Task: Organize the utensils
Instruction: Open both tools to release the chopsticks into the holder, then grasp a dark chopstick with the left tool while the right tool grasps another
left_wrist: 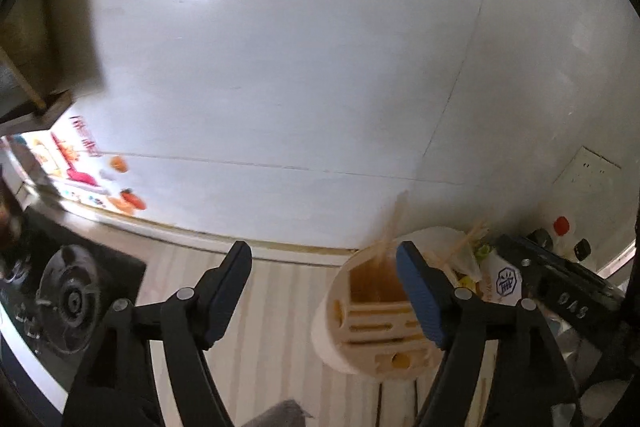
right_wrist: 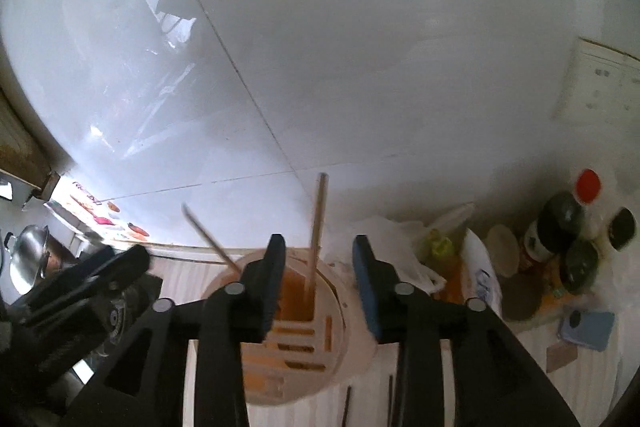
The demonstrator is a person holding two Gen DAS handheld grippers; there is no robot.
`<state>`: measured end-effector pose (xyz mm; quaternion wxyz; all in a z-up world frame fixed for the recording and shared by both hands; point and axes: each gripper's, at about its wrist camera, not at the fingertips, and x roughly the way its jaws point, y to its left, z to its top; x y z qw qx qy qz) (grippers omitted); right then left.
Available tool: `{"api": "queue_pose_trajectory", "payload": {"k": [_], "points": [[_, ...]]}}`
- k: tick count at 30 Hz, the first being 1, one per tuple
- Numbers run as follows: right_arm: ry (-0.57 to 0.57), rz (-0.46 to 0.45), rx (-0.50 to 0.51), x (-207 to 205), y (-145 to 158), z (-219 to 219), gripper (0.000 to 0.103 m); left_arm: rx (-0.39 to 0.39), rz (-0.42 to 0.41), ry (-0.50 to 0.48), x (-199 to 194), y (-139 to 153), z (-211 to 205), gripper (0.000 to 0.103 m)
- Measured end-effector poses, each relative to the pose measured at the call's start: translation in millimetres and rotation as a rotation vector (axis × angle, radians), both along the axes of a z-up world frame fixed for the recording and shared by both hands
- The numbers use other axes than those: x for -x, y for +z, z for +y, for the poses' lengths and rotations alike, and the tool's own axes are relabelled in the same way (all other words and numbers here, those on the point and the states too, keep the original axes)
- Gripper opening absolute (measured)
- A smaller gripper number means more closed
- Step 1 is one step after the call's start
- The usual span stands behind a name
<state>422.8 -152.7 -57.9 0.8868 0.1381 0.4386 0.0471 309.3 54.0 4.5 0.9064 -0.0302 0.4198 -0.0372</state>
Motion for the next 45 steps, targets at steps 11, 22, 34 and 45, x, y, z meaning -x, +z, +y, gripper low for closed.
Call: {"api": "queue_pose_trajectory", "payload": {"k": [11,22,34,45], "points": [[-0.096,-0.006,0.019,78.1,1.1,-23.0,0.079,-0.060,0.057,0.030,57.1,-37.8,9.6,0.103],[-0.096,0.200,0.045,136.7,-87.4,-26.6,0.088,-0.139,0.268,0.004,99.4,-131.5,-12.5,0.103],[-0.056,0.565,0.085,162.1,-240.0,-30.6,0.041,-0.196,0.517,-0.098,118.5,-240.6,-59.5,0.101],[-0.065,0.600,0.158,180.1,-267.3,-42.9,0.006,-0.148,0.583,-0.189,123.2,-264.6,-105.4,0.062]]}}
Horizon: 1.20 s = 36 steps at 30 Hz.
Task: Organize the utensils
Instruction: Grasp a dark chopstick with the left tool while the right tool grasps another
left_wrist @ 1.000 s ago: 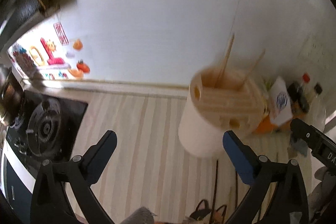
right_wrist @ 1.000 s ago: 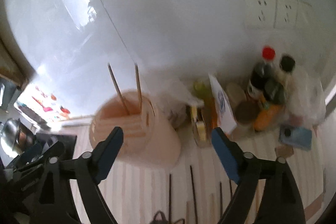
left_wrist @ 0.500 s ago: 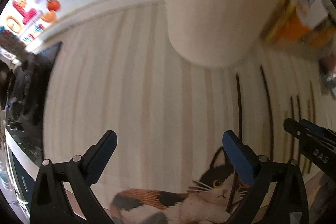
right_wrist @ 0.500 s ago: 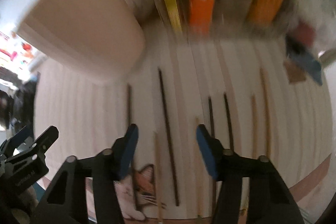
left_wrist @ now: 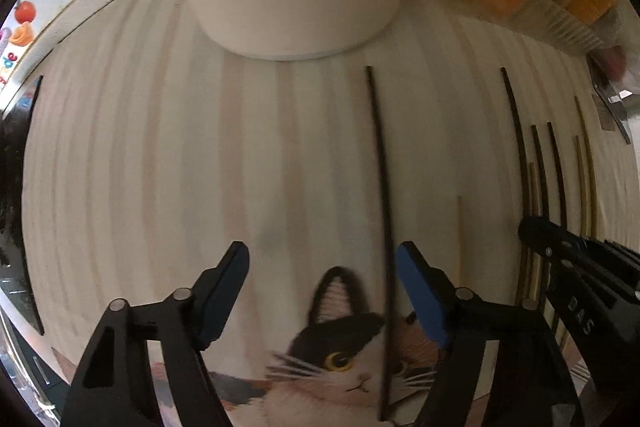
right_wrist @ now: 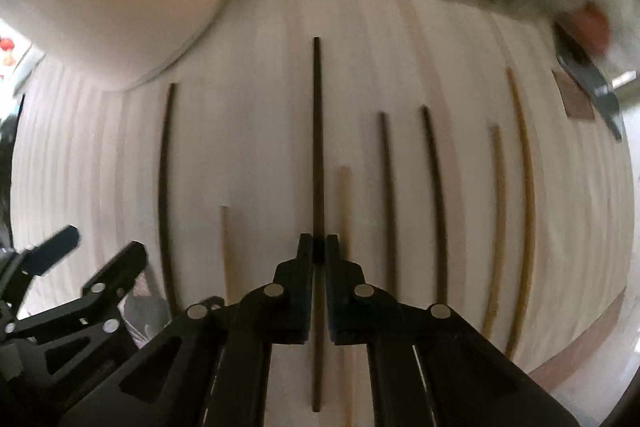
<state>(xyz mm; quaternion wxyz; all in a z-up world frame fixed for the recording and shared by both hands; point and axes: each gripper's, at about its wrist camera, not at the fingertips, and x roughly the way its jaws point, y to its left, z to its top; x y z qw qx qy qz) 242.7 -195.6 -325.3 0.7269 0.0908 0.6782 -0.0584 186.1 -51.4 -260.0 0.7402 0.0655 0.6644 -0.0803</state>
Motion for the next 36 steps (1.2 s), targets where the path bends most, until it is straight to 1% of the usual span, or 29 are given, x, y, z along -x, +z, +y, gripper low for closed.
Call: {"api": "queue_pose_trajectory", "payload": {"k": [1,2,3,4,5,6,7,9,11,12,15,18,21,23,25,29,32,33,35,36], "points": [[-0.014,0.005,0.002,3.1,-0.6,-5.8,0.006,0.003,0.006,-0.003,0.0,-1.5,-3.5,0.050],[-0.023,0.007,0.000,6.7,-1.4,-10.0,0.006,-0.007,-0.001,-0.008,0.0,-0.7,-7.3,0.050],[-0.030,0.008,-0.005,9.0,-2.1,-13.6,0.006,-0.008,-0.015,-0.020,0.0,2.9,-11.9,0.042],[-0.035,0.010,-0.008,10.5,-2.9,-16.6,0.006,-0.003,-0.018,-0.027,-0.7,6.1,-15.0,0.032],[-0.039,0.013,-0.010,12.8,-3.8,-19.7,0.006,-0.006,-0.025,-0.034,-1.2,9.3,-17.2,0.025],[-0.041,0.014,-0.011,14.1,-4.3,-21.8,0.006,-0.012,-0.036,-0.042,-1.4,13.3,-20.4,0.008],[-0.044,0.014,-0.012,15.9,-5.0,-24.4,0.006,-0.025,-0.040,-0.047,-1.0,15.9,-22.7,0.004],[-0.046,0.014,-0.011,17.3,-5.8,-26.5,0.006,-0.039,-0.041,-0.038,-0.4,20.1,-20.8,0.004],[-0.049,0.016,-0.007,19.1,-6.8,-26.9,0.006,-0.046,-0.042,-0.014,-0.9,24.7,-8.8,0.004],[-0.050,0.019,-0.005,13.3,-2.4,-25.8,0.006,-0.048,-0.038,0.007,0.0,27.7,0.7,0.004],[-0.039,0.027,-0.010,5.4,-1.5,-21.9,0.006,-0.048,-0.015,0.076,4.8,36.0,31.6,0.004],[-0.010,0.041,-0.042,11.3,-3.0,-10.9,0.006,-0.040,0.008,0.139,13.0,44.7,58.8,0.004],[0.037,0.063,-0.057,16.3,-4.0,0.6,0.006,-0.014,0.017,0.155,16.9,54.6,70.3,0.005],[0.070,0.074,-0.033,16.8,-4.7,7.1,0.006,-0.010,0.018,0.153,14.0,62.3,74.5,0.005],[0.078,0.090,-0.018,13.5,-6.0,10.2,0.006,-0.017,0.018,0.150,11.4,68.9,74.2,0.005],[0.075,0.109,0.007,-0.2,-7.1,13.5,0.007,-0.010,0.018,0.153,10.8,68.7,76.3,0.005],[0.080,0.118,0.034,-15.6,-9.8,15.1,0.007,-0.005,0.020,0.153,14.2,60.9,103.9,0.005],[0.083,0.123,0.043,-18.6,-9.9,16.4,0.007,-0.007,0.020,0.150,12.1,61.7,102.8,0.005],[0.091,0.130,0.055,-27.9,-10.4,22.6,0.007,-0.008,0.019,0.147,13.0,38.2,99.5,0.005],[0.093,0.134,0.058,-31.2,-10.6,25.1,0.007,-0.010,0.019,0.142,13.4,36.4,97.6,0.005]]}}
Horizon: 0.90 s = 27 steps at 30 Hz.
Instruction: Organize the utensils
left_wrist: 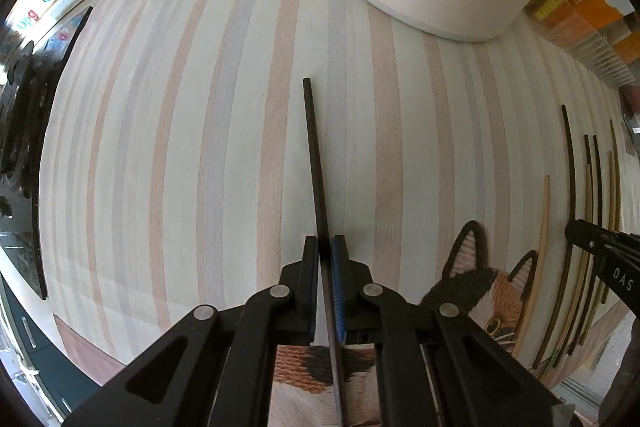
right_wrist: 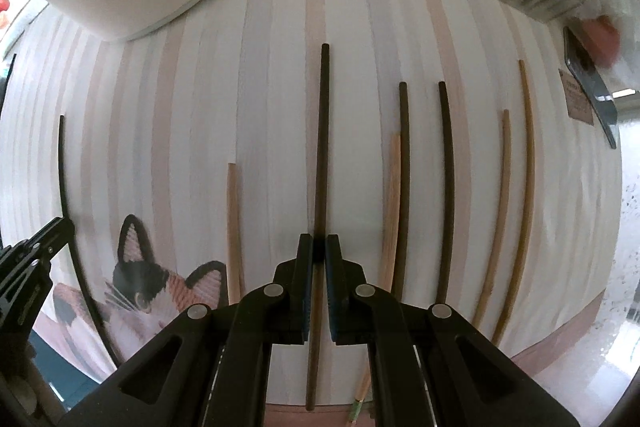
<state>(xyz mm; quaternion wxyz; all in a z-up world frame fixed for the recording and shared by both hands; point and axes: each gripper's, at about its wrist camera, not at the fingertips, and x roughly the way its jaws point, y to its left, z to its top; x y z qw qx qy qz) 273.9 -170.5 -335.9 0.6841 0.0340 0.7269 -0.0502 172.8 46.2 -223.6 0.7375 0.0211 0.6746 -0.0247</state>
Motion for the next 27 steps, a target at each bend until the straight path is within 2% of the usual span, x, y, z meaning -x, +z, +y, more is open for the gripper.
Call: {"api": "queue_pose_trajectory", "payload": {"k": [3,6,12,18,27], "points": [[-0.002,0.005,-0.006,-2.0,-0.3,-2.3,0.006,-0.002,0.000,-0.008,2.2,-23.4,-4.7,0.005],[0.008,0.022,0.005,-3.5,-1.9,6.7,0.006,-0.009,-0.011,-0.019,3.8,-28.4,-7.9,0.004],[0.020,0.040,0.001,-8.5,-12.1,-2.8,0.006,-0.031,-0.030,-0.059,-1.9,-29.7,-24.3,0.004],[0.014,0.048,-0.003,-15.8,-14.4,-6.6,0.007,-0.005,-0.003,-0.044,-12.2,-30.0,-25.2,0.004],[0.007,0.057,0.008,-23.2,-12.1,-4.0,0.008,-0.007,0.022,-0.060,-32.1,-29.9,-32.1,0.004]]}}
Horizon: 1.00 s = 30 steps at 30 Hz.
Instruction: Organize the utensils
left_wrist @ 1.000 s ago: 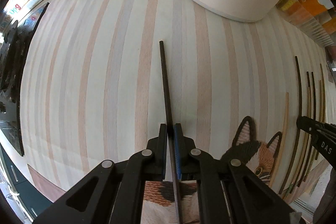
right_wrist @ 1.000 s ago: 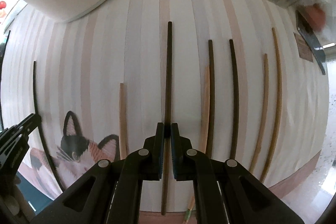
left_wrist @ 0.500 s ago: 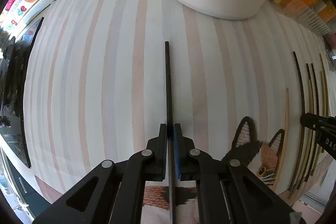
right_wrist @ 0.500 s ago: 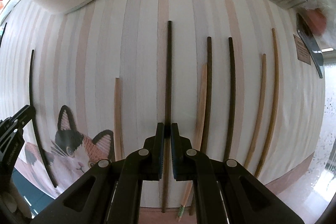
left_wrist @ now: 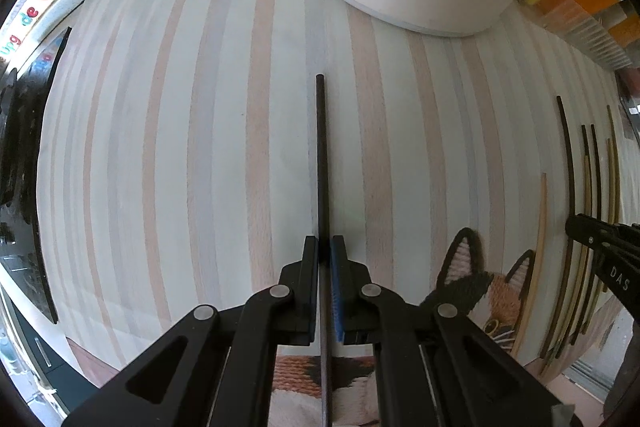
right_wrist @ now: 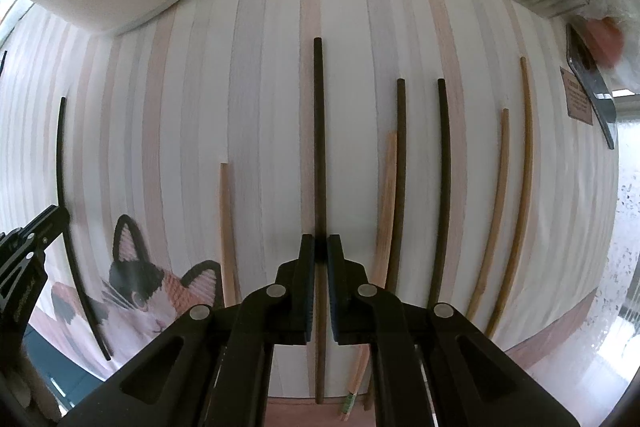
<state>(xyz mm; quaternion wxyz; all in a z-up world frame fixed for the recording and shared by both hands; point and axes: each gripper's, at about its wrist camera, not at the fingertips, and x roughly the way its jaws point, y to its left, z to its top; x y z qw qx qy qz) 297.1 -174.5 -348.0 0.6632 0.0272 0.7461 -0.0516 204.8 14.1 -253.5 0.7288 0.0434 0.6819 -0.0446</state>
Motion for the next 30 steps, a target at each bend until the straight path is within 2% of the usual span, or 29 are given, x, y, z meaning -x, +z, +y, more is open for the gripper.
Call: {"api": "queue_pose_trajectory", "payload": {"k": [5,9,17,23,26,30], "points": [[-0.001,-0.036,0.013,7.6,3.8,7.4,0.006,-0.005,-0.034,0.005,13.0,-3.5,4.3,0.003],[-0.032,-0.068,-0.031,20.8,10.0,3.1,0.006,0.014,-0.071,-0.002,24.7,13.2,1.7,0.003],[-0.044,-0.170,-0.072,47.9,43.8,2.0,0.006,0.062,-0.167,-0.009,41.7,55.4,4.3,0.003],[-0.073,-0.274,-0.116,66.3,88.4,-5.4,0.006,0.107,-0.272,0.013,46.3,103.5,14.7,0.003],[-0.080,-0.341,-0.139,71.3,118.3,-7.4,0.006,0.139,-0.345,0.026,47.0,139.2,22.2,0.003],[-0.088,-0.464,-0.179,66.4,174.3,-10.5,0.006,0.188,-0.463,0.028,42.1,198.7,25.1,0.002]]}}
